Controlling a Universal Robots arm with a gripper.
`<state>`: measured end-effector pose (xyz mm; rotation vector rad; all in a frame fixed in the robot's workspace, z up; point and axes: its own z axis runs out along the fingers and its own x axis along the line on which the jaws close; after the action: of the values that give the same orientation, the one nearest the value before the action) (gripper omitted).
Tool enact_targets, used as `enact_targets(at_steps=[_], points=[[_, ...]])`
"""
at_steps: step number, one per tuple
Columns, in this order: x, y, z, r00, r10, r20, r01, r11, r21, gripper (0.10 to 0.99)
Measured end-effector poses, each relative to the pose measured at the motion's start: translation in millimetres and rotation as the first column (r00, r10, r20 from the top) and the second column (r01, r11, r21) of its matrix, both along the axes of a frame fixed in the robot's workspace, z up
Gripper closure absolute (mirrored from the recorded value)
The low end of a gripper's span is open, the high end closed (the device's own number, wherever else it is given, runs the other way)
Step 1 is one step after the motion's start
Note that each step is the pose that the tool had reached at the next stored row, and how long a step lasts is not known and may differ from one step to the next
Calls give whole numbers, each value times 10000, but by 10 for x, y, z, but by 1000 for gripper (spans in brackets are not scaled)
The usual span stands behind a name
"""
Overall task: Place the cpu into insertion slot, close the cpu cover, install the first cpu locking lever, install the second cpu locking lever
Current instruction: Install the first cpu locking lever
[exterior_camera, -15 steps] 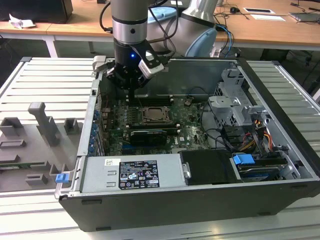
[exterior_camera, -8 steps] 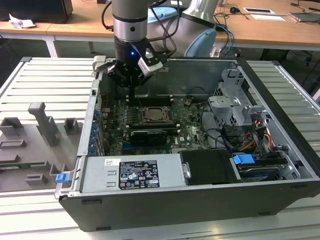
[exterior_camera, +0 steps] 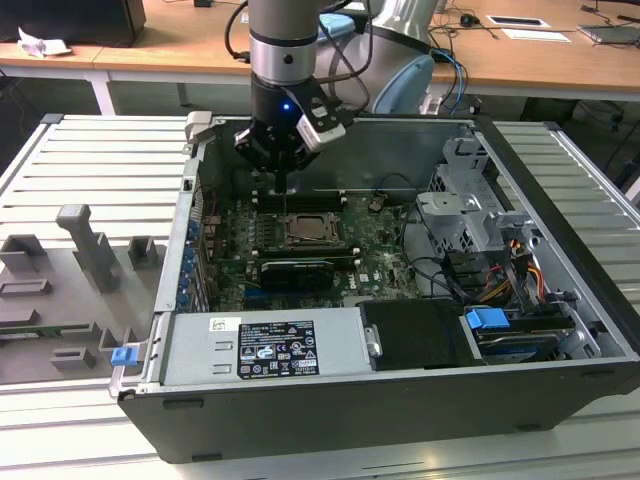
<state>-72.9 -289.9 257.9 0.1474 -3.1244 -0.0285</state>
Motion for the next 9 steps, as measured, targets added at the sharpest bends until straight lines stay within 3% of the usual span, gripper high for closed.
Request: enact_targets(at_steps=[4, 6, 7, 9], points=[[242, 6, -57, 10000, -21, -1, 21, 10000, -1, 980], [308, 6, -77, 10000, -28, 2, 28, 10000, 22, 980], [315, 5, -80, 10000, -36, -3, 36, 10000, 73, 980], [316, 6, -86, 10000, -56, -1, 56, 9994, 331, 980]])
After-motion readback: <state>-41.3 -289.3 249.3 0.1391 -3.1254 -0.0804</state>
